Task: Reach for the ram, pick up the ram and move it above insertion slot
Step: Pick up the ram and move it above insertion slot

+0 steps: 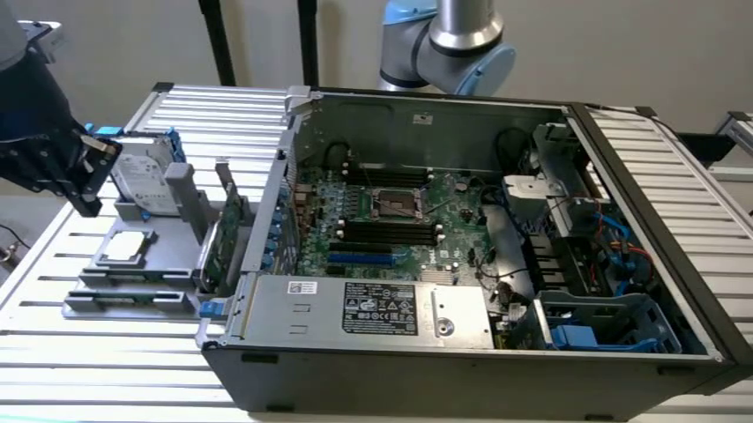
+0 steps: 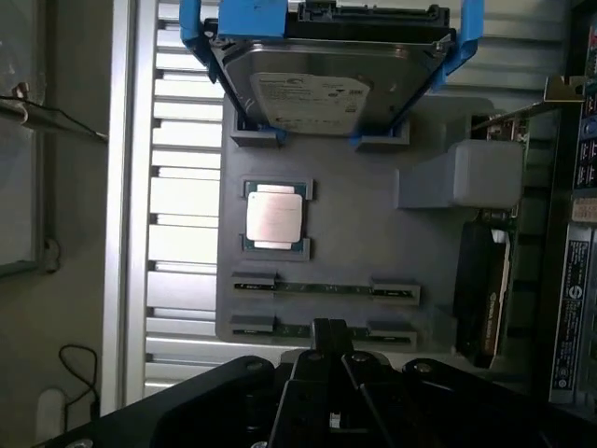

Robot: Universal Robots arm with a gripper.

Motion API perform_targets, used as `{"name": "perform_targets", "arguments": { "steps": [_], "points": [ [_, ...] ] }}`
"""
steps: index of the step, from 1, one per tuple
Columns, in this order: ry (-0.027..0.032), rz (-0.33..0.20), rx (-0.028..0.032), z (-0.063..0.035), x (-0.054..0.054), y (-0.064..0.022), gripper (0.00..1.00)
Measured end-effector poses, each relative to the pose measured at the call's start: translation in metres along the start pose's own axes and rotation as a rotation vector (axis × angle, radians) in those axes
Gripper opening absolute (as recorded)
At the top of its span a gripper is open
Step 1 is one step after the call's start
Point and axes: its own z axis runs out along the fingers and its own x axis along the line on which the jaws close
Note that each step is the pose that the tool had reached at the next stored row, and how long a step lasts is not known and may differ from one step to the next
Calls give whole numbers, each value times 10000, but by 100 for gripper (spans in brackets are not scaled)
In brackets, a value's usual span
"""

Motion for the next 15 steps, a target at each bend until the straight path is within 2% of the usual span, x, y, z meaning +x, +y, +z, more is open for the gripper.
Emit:
{"name": "perform_targets", "arguments": {
  "steps": [7,15],
  "points": [
    [5,-105,1,80,-55,-79,11],
    [8,-185,1,110,-141,-186,11]
  ]
}}
